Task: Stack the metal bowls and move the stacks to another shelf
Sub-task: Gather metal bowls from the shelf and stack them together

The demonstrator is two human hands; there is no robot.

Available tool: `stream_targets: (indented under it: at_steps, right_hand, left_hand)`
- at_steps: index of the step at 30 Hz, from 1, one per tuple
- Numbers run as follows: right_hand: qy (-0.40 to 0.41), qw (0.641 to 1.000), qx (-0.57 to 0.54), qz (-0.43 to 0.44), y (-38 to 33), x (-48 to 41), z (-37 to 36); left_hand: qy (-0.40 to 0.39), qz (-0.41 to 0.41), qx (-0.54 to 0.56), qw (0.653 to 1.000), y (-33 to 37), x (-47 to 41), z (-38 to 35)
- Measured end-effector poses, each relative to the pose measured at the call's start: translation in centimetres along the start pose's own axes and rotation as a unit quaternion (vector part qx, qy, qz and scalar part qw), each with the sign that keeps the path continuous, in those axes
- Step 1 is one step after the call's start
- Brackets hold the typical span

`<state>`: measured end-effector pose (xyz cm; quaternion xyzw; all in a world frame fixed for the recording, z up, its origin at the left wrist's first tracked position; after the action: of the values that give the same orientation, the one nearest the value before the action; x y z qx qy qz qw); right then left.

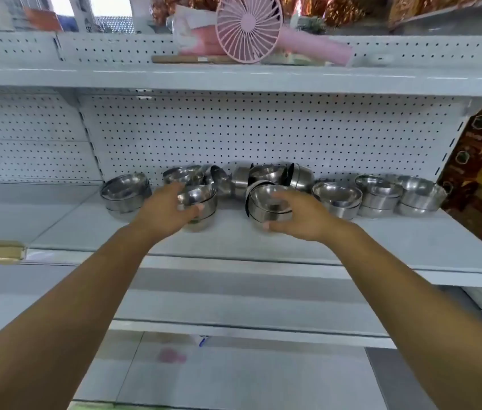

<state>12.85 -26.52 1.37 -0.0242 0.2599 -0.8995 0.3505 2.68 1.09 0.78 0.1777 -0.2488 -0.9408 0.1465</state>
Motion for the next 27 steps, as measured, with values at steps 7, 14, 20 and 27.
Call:
stream_targets:
  at_steps: [7, 14, 20, 27]
  right_hand:
    - [-0.008, 1.000, 0.023, -0.007, 2.8, -4.8, 0.4]
    - [-0.018, 0.998, 0.064, -0.018, 5.2, -7.1, -0.9]
    - [0.018, 0.999, 0.017, -0.025, 5.7, -7.8, -2.1]
    - [0.074, 0.994, -0.058, -0.055, 5.5, -7.6, -3.2]
  left_hand:
    - [-0.014, 0.036, -0.019, 0.999, -0.9, -4.3, -1.7]
    - [0.024, 0.047, 0.041, 0.998, -1.9, -5.7, -3.9]
    - [0.060, 0.046, 0.068, 0.995, -2.9, -6.4, -3.9]
    - [0.079, -0.014, 0.089, 0.993, -3.0, -6.3, -4.2]
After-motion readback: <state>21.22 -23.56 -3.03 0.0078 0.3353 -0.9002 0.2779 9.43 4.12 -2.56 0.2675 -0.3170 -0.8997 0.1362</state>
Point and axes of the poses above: each hand's wrist, its own x-axis away from the middle knuckle, its own z-axis out of the back of the hand, y = z × x, the point moved 3 cm from there along -x, towards the middle knuckle, and after that the axes turned 1 degree about x, right-handed, at the moved point
